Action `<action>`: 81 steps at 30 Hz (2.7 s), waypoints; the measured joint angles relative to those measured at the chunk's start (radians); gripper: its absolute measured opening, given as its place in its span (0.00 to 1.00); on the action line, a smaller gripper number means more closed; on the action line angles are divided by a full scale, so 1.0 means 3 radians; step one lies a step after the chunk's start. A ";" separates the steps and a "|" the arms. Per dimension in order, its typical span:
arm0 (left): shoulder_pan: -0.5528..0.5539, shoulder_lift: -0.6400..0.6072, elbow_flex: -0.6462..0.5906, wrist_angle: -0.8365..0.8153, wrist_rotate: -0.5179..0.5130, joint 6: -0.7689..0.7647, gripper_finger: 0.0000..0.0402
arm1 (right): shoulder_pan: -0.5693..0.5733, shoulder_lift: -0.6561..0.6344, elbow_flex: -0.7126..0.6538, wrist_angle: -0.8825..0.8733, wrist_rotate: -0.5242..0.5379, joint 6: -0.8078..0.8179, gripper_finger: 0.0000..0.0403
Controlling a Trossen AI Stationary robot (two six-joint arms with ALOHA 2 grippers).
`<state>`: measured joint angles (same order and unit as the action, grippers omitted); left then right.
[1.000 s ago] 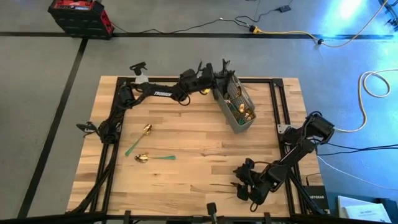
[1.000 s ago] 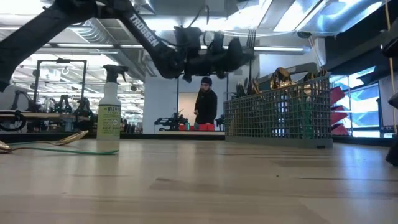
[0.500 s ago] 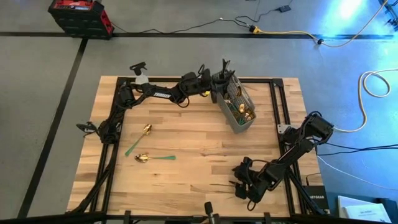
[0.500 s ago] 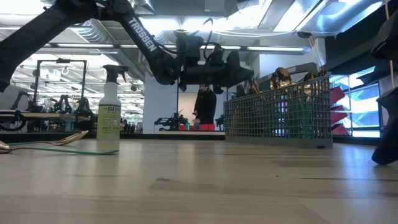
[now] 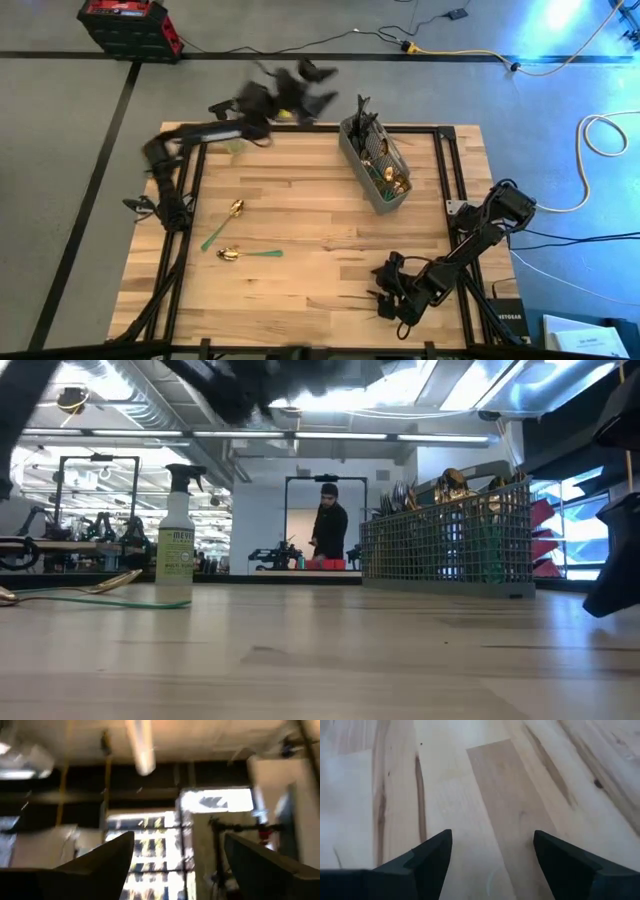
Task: Sort silverware
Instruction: Put the green spoon into the silverware basket
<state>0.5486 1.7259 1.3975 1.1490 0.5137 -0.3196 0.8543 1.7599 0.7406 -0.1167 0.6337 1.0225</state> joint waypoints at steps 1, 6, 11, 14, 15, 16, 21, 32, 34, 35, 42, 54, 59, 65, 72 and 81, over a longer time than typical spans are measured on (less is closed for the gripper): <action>-0.0003 -0.0238 0.0001 -0.0103 0.0238 -0.0010 0.73 | 0.0000 0.0000 0.0000 0.0000 0.0006 -0.0004 0.66; -0.0384 -0.1581 0.0016 -0.2909 0.0871 0.1191 0.73 | -0.0049 0.0000 0.0000 0.0050 0.0011 -0.0140 0.66; -0.1478 -0.2313 0.0008 -0.5764 -0.1346 0.2240 0.73 | -0.0279 0.0000 0.0000 0.0374 -0.0042 -0.0530 0.66; -0.2060 -0.2354 -0.0003 -0.6781 -0.2022 0.1381 0.73 | -0.0460 0.0000 0.0000 0.0708 -0.0139 -0.0959 0.66; -0.2243 -0.2333 -0.0049 -0.6989 -0.2154 0.1072 0.73 | -0.0528 0.0000 0.0000 0.0851 -0.0172 -0.1104 0.66; -0.2425 -0.2326 -0.0139 -0.7118 -0.2252 0.0788 0.73 | -0.0599 0.0000 0.0000 0.0990 -0.0200 -0.1241 0.66; -0.3079 -0.2311 -0.0929 -0.7141 -0.2473 -0.0178 0.73 | -0.0932 0.0000 0.0001 0.1687 -0.0255 -0.1725 0.66; -0.4250 -0.2327 -0.2911 -0.4911 -0.3826 -0.1420 0.73 | -0.1739 0.0468 0.1385 0.1245 -0.1736 -0.2916 0.66; -0.4444 -0.2329 -0.3069 -0.4820 -0.4137 -0.1705 0.73 | -0.1775 0.0689 0.1819 0.0971 -0.1847 -0.3222 0.66; -0.4545 -0.2337 -0.3123 -0.4804 -0.4278 -0.1826 0.73 | -0.1792 0.0808 0.2042 0.0910 -0.1910 -0.3355 0.66; -0.5211 -0.2419 -0.3447 -0.4913 -0.5035 -0.2700 0.73 | -0.2076 0.1714 0.3241 0.0434 -0.2115 -0.3575 0.66; -0.5914 -0.2421 -0.3960 -0.4994 -0.4790 -0.3698 0.73 | -0.2414 0.2700 0.4212 0.0497 -0.2601 -0.3103 0.64; -0.5976 -0.2403 -0.3981 -0.5018 -0.4640 -0.3600 0.73 | -0.2405 0.2937 0.4223 0.0790 -0.2671 -0.3049 0.58; -0.5975 -0.2349 -0.3981 -0.5041 -0.4477 -0.3463 0.73 | -0.2393 0.2977 0.4232 0.0759 -0.2443 -0.3073 0.46; -0.5975 -0.2314 -0.3981 -0.5105 -0.4451 -0.3510 0.73 | -0.2392 0.2976 0.4236 0.0657 -0.2347 -0.3087 0.27; -0.5973 -0.2315 -0.3981 -0.5012 -0.4692 -0.3373 0.73 | -0.2397 0.2956 0.4244 0.0467 -0.2422 -0.3087 0.02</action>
<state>-1.2434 1.0313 0.2031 -0.3547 -0.8939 -1.3315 0.1353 2.6469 2.0138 0.0233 -0.0928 0.0964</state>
